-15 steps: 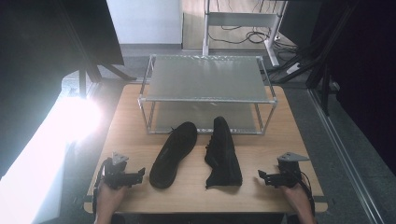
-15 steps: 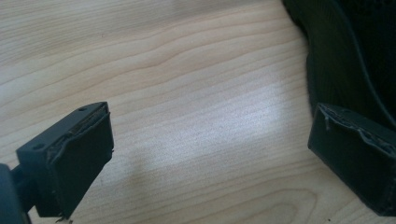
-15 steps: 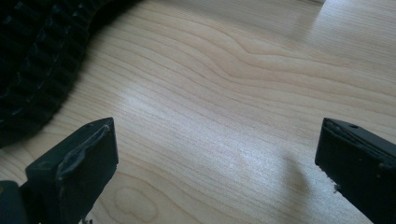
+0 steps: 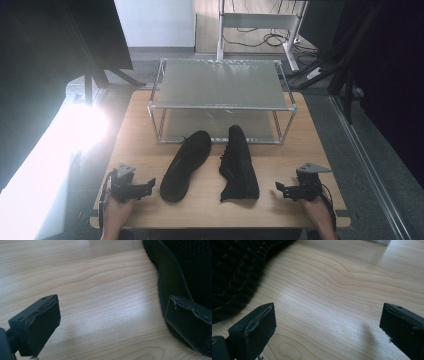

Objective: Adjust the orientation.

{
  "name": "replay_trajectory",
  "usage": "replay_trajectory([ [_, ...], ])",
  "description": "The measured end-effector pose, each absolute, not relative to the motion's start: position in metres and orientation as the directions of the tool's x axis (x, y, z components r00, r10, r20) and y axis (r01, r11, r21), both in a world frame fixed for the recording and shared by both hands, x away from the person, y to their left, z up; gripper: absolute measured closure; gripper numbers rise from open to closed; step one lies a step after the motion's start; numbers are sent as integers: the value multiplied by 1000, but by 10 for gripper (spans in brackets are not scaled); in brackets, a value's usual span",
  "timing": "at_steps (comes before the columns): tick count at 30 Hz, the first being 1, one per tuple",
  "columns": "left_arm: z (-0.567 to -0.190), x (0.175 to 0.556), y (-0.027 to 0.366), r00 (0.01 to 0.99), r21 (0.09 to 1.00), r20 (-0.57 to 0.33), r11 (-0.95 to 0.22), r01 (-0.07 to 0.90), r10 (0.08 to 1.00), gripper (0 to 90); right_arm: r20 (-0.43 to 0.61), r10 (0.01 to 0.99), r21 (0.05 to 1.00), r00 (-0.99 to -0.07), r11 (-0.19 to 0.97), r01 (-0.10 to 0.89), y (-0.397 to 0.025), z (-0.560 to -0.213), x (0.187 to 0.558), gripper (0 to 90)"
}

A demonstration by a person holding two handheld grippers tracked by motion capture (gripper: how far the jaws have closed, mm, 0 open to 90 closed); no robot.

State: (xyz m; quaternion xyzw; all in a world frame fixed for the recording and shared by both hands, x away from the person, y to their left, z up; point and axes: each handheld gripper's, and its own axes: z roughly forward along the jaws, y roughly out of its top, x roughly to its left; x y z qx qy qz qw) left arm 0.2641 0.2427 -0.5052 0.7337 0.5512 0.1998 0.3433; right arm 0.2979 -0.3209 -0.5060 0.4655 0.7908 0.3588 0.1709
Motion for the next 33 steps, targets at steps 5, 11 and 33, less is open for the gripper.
replay_trajectory([
  [5, -504, 264, 241, 315, 720, -59, -178, 671, 947, 0, 61, 857, 726, -511, 314, 613, -320, -506, 298, 6],
  [11, -503, 265, 242, 312, 724, -51, -180, 666, 949, 0, 61, 855, 727, -514, 315, 610, -320, -506, 298, 13],
  [33, -511, 270, 225, 359, 679, 5, -267, 684, 933, 0, 59, 848, 735, -527, 320, 598, -314, -505, 296, 47],
])
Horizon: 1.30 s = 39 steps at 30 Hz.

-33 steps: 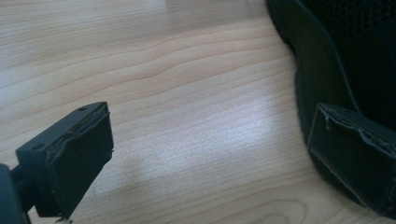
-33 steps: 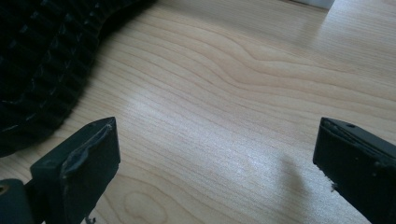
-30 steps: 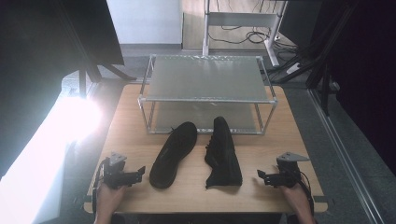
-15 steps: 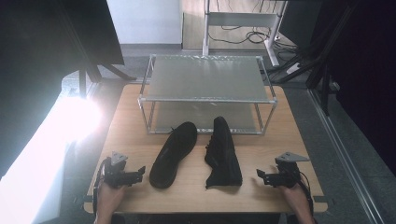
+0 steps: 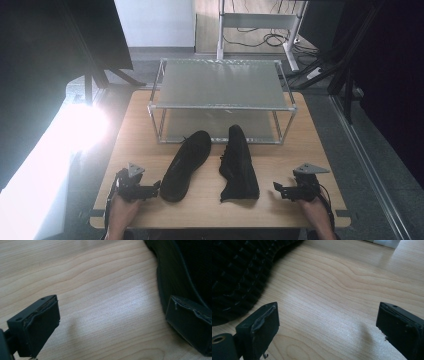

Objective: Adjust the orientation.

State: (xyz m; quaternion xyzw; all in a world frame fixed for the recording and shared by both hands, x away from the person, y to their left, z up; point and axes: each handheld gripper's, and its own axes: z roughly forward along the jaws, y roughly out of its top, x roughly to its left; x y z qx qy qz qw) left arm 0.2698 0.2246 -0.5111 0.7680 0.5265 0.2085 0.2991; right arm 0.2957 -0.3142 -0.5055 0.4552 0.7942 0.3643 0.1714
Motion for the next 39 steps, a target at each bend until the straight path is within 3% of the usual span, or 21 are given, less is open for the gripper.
replay_trajectory([
  [8, -513, 268, 217, 424, 665, -13, -309, 680, 906, 0, 62, 847, 732, -528, 321, 600, -314, -506, 296, 50],
  [14, -513, 263, 200, 471, 645, 36, -380, 663, 882, 0, 65, 847, 734, -527, 318, 601, -314, -505, 295, 53],
  [26, -512, 258, 163, 572, 648, 37, -455, 611, 819, 0, 66, 847, 733, -528, 318, 601, -314, -506, 296, 54],
  [35, -511, 255, 139, 617, 658, 60, -496, 567, 785, 0, 65, 846, 730, -529, 321, 603, -314, -506, 296, 55],
  [39, -509, 255, 145, 601, 676, 26, -457, 578, 798, 0, 68, 846, 730, -528, 319, 605, -314, -506, 296, 55],
])
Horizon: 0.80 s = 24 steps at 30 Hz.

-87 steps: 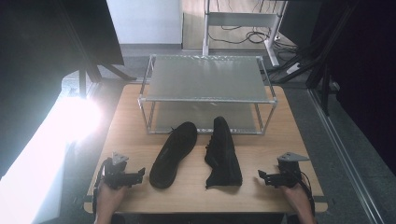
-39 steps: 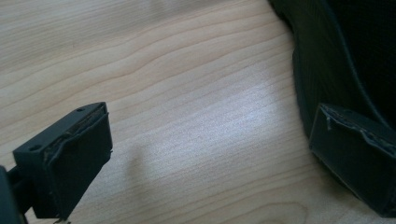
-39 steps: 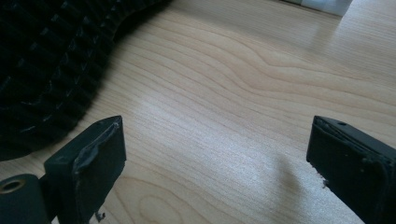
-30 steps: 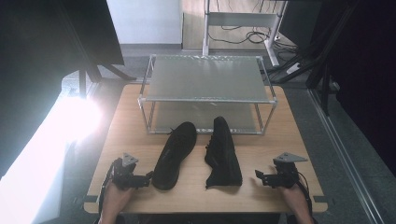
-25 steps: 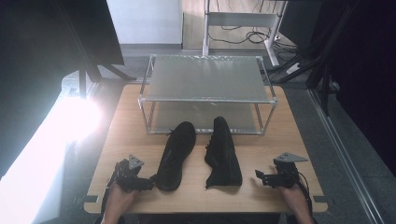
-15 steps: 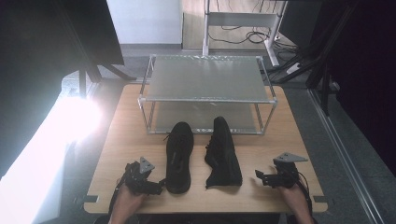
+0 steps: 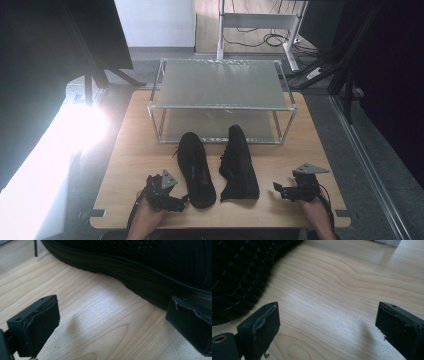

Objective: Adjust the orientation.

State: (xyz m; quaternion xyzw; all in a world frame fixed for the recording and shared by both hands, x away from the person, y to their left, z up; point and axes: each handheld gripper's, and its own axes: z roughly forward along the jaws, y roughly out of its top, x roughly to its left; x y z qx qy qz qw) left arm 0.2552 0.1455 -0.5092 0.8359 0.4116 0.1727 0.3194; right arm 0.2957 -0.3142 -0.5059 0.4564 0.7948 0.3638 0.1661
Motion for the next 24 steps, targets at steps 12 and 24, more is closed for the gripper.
replay_trajectory([
  [12, -502, 254, 178, 475, 740, -23, -304, 600, 880, 0, 92, 850, 746, -518, 285, 601, -314, -501, 295, 33],
  [24, -505, 255, 181, 471, 737, -24, -303, 604, 882, 0, 53, 842, 762, -536, 313, 567, -295, -471, 299, 0],
])
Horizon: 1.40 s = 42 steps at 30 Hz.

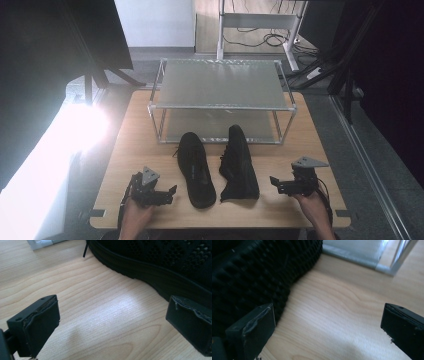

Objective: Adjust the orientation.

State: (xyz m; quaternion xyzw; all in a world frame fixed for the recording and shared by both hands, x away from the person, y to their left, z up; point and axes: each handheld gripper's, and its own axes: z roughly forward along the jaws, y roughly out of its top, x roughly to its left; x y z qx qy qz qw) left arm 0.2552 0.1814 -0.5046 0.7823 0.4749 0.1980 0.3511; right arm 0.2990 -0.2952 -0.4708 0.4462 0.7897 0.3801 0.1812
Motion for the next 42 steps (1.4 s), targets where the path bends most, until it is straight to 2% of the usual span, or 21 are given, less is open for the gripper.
replay_trajectory([
  [13, -506, 256, 183, 467, 728, -21, -307, 613, 884, 0, 26, 807, 762, -590, 366, 534, -252, -433, 308, 0],
  [25, -506, 257, 182, 467, 716, -12, -318, 621, 884, 0, 4, 758, 732, -652, 442, 518, -198, -444, 318, 0],
  [36, -507, 257, 181, 471, 712, -6, -327, 621, 882, 0, -5, 750, 718, -662, 463, 520, -199, -454, 319, 0],
  [42, -507, 256, 181, 469, 713, -3, -327, 620, 883, 0, 22, 768, 725, -640, 428, 539, -212, -452, 318, 0],
])
